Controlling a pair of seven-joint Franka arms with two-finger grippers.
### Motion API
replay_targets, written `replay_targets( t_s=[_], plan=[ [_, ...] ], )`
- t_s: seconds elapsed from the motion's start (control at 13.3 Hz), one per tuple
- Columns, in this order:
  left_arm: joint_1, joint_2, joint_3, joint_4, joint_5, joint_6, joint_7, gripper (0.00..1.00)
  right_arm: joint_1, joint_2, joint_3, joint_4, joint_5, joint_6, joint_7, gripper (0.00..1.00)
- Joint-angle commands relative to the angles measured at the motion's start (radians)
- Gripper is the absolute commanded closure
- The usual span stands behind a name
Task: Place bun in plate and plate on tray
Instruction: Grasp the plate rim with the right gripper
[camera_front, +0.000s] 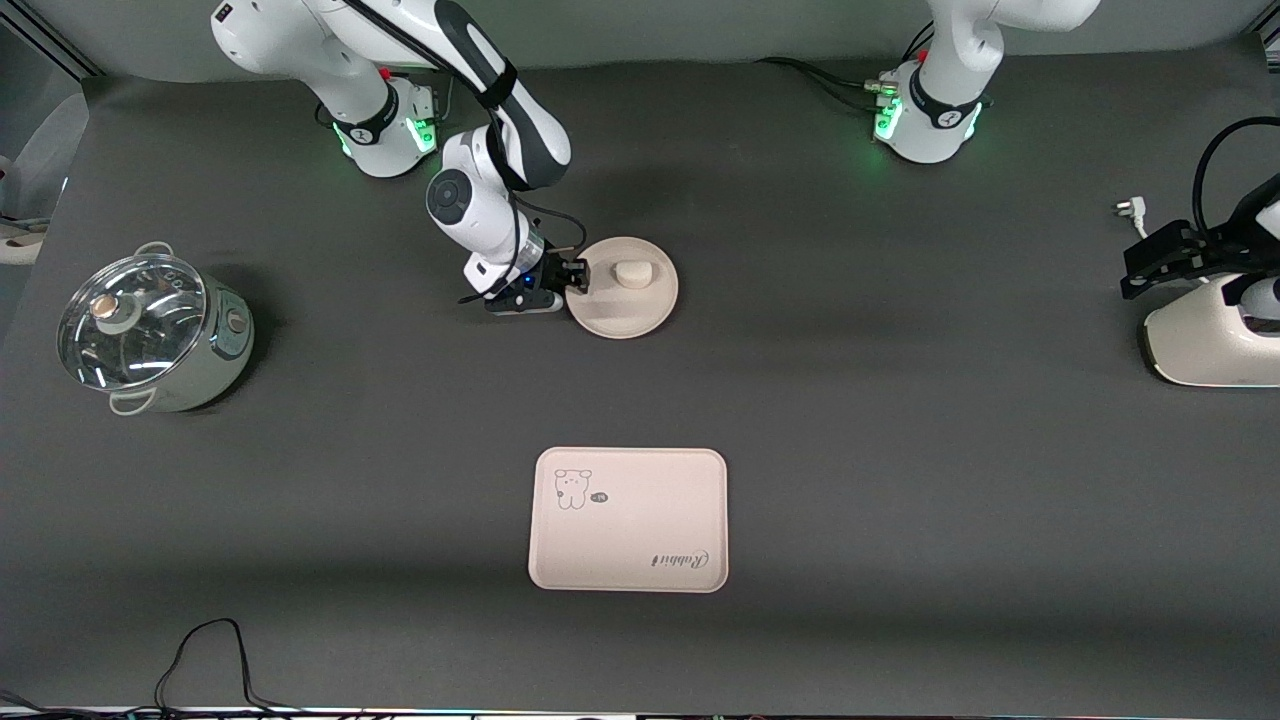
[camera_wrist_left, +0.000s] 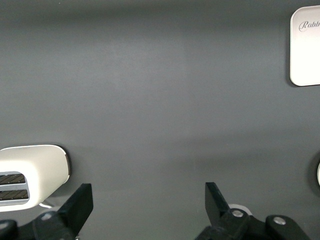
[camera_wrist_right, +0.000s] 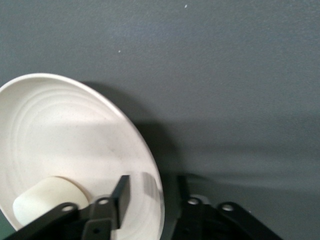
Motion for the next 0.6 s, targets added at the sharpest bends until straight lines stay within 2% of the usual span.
replay_targets(
  t_s=[0.0,0.07,0.38,0.53],
  plan=[
    [0.003,0.003,0.003,-0.009,0.011,0.004,0.016,0.0,0.048,-0.001,-0.007,0.002,0.064,0.029,-0.015,0.89],
    [0.005,0.008,0.004,-0.009,0.011,0.005,0.016,0.0,0.05,-0.004,-0.009,0.002,0.067,0.029,-0.02,1.0],
    [0.003,0.012,0.004,-0.009,0.016,0.007,0.014,0.0,0.041,-0.022,-0.014,0.008,0.072,0.02,-0.022,1.0],
    [0.003,0.015,0.004,-0.007,0.016,0.008,0.009,0.0,0.034,-0.044,-0.049,0.017,0.069,-0.03,-0.022,1.0]
  ],
)
